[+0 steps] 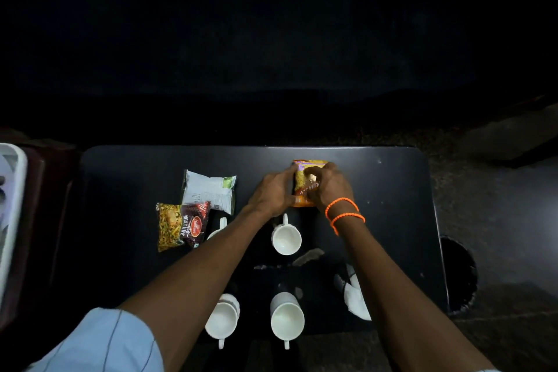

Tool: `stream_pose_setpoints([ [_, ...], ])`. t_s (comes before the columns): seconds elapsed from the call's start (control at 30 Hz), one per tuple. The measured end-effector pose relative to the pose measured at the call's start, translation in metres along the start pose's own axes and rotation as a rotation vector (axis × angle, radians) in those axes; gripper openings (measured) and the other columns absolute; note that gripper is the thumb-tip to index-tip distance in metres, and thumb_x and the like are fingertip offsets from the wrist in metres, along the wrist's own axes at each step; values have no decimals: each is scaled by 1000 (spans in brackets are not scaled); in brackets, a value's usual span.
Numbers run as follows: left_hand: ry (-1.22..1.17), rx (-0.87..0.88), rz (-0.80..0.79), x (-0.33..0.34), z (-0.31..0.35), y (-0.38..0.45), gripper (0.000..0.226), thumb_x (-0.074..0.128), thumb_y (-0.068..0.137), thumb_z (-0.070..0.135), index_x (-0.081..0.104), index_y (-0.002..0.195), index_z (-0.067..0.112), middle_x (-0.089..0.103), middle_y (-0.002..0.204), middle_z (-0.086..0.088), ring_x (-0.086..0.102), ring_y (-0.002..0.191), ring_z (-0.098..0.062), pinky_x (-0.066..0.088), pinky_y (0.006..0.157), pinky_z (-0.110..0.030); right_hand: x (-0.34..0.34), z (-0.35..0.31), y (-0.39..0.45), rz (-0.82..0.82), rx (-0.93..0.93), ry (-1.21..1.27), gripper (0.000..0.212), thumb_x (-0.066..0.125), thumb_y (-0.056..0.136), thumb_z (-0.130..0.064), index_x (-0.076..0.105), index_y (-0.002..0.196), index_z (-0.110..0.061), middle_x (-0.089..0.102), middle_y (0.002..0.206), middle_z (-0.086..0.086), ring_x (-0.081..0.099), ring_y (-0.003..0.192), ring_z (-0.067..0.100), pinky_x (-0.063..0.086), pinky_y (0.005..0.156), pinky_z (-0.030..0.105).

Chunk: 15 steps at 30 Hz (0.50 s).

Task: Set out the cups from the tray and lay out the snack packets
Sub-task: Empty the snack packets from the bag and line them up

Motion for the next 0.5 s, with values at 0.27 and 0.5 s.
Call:
stream_pose_setpoints([
  [0.27,260,-247,527,-112,-66,-33,34,67,93,32,71,123,17,65,124,-15,61,119,-36,46,102,-46,39,-103,10,-171,103,367,42,84,76,-25,73,113,-8,75,110,14,69,105,29,52,92,31],
  [0.5,19,-702,280,-128,-138,-56,75,38,101,67,69,119,0,71,124,-22,68,113,-39,55,100,-45,86,-157,9,-408,249,664,65,94,66,-13,62,121,2,70,110,14,68,85,25,53,65,24],
])
Point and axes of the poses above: each hand's wrist, its own y-axis towards the middle knuckle, its own x-axis out of the palm, z = x × y, the point moved 3 cm from there along y, towards the middle knuckle
